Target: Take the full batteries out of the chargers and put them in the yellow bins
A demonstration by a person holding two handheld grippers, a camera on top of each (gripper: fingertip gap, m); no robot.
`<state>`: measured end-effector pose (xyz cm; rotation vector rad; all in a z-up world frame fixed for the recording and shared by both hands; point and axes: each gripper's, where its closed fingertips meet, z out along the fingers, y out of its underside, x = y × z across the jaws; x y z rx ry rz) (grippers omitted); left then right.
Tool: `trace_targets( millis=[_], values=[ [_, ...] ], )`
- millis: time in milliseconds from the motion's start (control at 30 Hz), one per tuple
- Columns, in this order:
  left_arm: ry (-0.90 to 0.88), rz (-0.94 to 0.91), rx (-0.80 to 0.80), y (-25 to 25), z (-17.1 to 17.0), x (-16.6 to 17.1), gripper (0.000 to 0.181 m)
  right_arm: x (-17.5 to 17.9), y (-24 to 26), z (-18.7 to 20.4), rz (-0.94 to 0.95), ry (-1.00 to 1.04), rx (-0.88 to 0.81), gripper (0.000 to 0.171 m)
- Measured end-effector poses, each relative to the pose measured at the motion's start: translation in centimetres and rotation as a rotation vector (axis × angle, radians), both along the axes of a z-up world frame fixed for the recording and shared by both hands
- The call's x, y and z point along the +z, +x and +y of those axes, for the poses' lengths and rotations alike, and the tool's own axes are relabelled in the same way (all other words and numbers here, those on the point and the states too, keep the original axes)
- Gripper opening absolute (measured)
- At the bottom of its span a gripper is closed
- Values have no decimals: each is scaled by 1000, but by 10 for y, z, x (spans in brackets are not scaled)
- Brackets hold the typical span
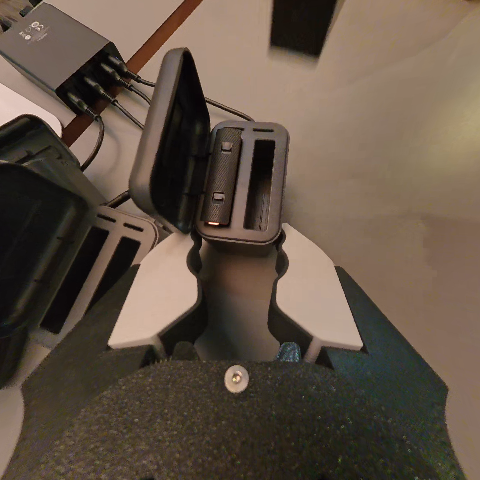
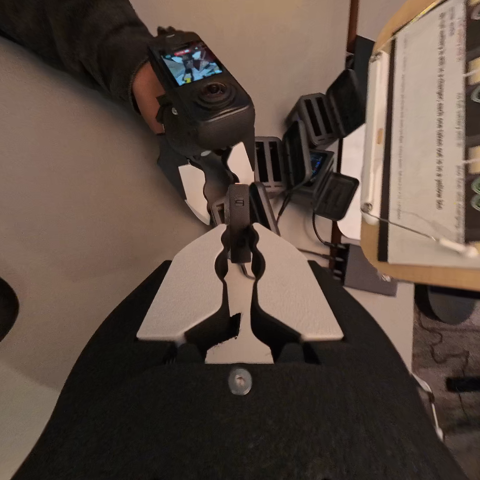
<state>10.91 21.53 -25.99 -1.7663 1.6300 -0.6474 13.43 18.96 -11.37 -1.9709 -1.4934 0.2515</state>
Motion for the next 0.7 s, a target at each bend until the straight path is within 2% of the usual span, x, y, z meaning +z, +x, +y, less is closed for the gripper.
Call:
trace_targets(
  millis=[200, 433, 567, 700],
  values=[
    [9, -14, -1, 2, -1, 0, 56, 39, 67, -32, 7, 100, -211, 13],
    [-4, 13, -21, -8, -7, -2, 60, 69, 180, -79, -63, 230, -527, 13],
    [4, 16, -14, -14, -8, -1, 59, 54, 253, -96, -186, 247, -685, 13],
    [12, 23, -6, -20, -10, -2, 58, 17, 306, -96, -322, 189, -746, 13]
  ],
)
